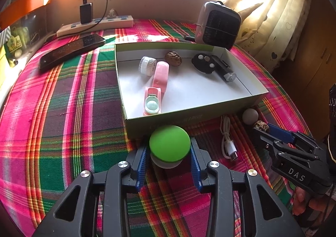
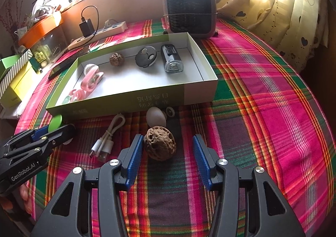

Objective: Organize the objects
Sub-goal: 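Close left gripper on the green-lidded container while right gripper closes on the walnut, then lift the green-lidded container with left gripper while right gripper lifts the walnut toward the box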

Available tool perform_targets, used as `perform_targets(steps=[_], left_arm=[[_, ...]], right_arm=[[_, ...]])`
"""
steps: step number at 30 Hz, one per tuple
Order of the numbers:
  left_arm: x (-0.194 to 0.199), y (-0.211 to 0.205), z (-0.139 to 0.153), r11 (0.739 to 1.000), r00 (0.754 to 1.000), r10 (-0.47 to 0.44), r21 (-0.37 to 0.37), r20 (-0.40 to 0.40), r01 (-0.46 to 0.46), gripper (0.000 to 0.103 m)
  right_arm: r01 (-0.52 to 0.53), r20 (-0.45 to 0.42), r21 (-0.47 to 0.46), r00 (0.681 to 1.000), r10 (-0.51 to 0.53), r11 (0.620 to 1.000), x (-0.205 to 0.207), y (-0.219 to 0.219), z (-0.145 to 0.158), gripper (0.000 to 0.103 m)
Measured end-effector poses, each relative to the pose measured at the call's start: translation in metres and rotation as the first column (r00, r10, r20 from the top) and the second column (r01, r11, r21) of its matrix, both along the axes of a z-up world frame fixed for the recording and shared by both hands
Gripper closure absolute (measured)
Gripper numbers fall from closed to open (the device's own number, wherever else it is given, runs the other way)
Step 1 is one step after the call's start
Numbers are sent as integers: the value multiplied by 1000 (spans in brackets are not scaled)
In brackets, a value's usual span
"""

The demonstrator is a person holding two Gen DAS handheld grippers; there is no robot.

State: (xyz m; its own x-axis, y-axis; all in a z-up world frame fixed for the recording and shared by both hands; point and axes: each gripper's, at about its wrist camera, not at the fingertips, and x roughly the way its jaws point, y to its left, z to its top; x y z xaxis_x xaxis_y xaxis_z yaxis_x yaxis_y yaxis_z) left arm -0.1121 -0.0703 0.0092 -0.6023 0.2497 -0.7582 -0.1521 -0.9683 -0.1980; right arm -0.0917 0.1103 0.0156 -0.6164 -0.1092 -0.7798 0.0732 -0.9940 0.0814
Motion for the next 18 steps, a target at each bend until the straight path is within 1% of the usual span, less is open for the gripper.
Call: perform_targets(steps=[2,5,8,10,13,18], left_arm=[[0,0,0,1000,1000,2,6,-2,-2,69],[1,3,0,1000,1000,2,-19,-9,-2,69],[1,5,0,999,1000,6,-35,-12,-7,69],[1,5,0,999,1000,15,-30,-9,-16,69],[0,5,0,999,1000,19,-39,-7,-19,69],[1,6,0,998,1000,30,-55,-6,-30,72]], right_arm=[[-6,-3,13,1000,6,1000,1,-1,0,54],[-26,-8,37,1000,26,999,2,-3,-1,54],[-36,-10,33,999,37,999,2,-1,-1,59],[-47,-10,44,999,47,998,2,0,-1,66],[-51,-11,36,999,52,998,2,4,-1,71],[-61,-12,26,998,62,998,3,6,0,71]])
